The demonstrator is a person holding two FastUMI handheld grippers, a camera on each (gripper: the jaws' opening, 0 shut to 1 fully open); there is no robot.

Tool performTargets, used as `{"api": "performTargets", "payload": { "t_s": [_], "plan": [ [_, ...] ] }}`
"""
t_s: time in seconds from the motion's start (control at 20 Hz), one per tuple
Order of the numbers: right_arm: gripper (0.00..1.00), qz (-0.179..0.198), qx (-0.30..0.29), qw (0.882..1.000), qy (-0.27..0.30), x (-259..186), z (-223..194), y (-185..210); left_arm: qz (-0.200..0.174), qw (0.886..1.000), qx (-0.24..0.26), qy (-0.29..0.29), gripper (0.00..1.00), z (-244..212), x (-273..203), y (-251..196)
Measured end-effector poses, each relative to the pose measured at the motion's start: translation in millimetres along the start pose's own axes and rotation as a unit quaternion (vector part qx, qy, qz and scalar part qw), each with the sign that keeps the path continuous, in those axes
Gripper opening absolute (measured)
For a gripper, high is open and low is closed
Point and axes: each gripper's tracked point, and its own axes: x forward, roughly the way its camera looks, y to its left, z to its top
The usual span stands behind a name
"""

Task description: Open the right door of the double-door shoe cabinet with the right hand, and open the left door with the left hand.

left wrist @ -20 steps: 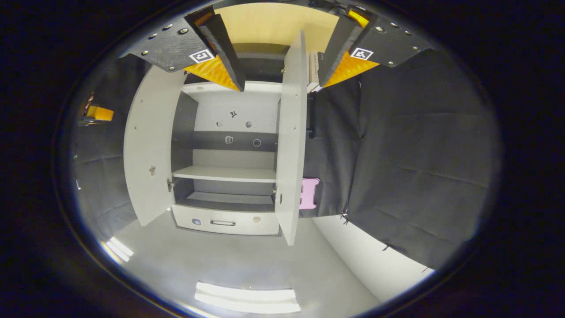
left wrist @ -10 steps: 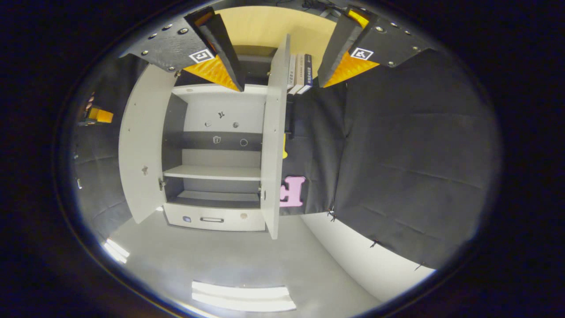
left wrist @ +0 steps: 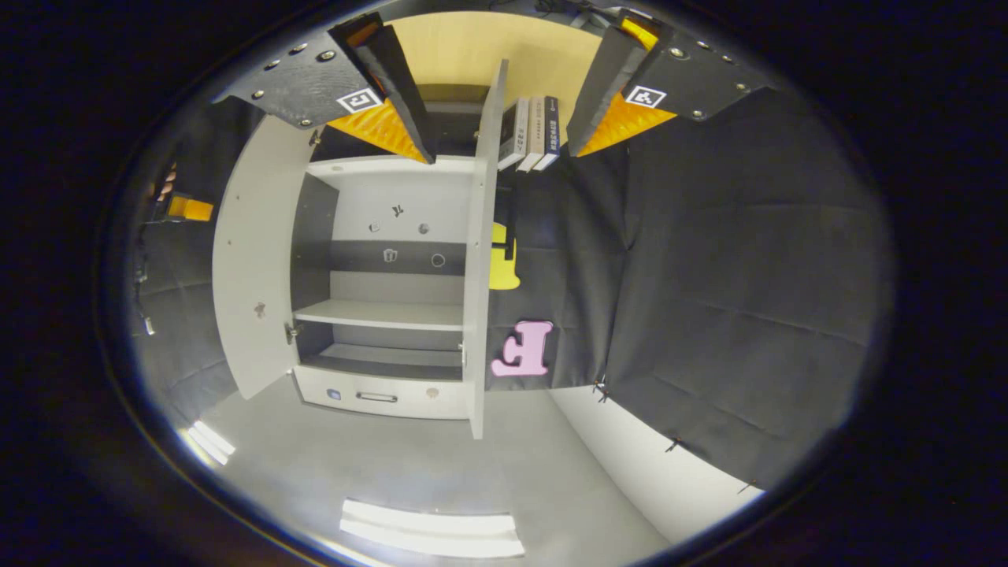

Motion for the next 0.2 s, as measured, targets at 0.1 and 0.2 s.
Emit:
{"api": "performTargets", "payload": {
  "t_s": [0.1,0.2],
  "plan": [
    [0.97,0.003,-0.009,1.0,0.004,2.6,-8.9,12.9,-0.02,0.999,-0.032,-0.007,0.95,-5.4,5.4,0.2],
    [0.98,0.009,-0.031,0.999,0.012,1.6,-23.0,25.4,-0.049,0.995,-0.082,-0.033,0.96,-4.1,8.6,-0.9]
  ]
}}
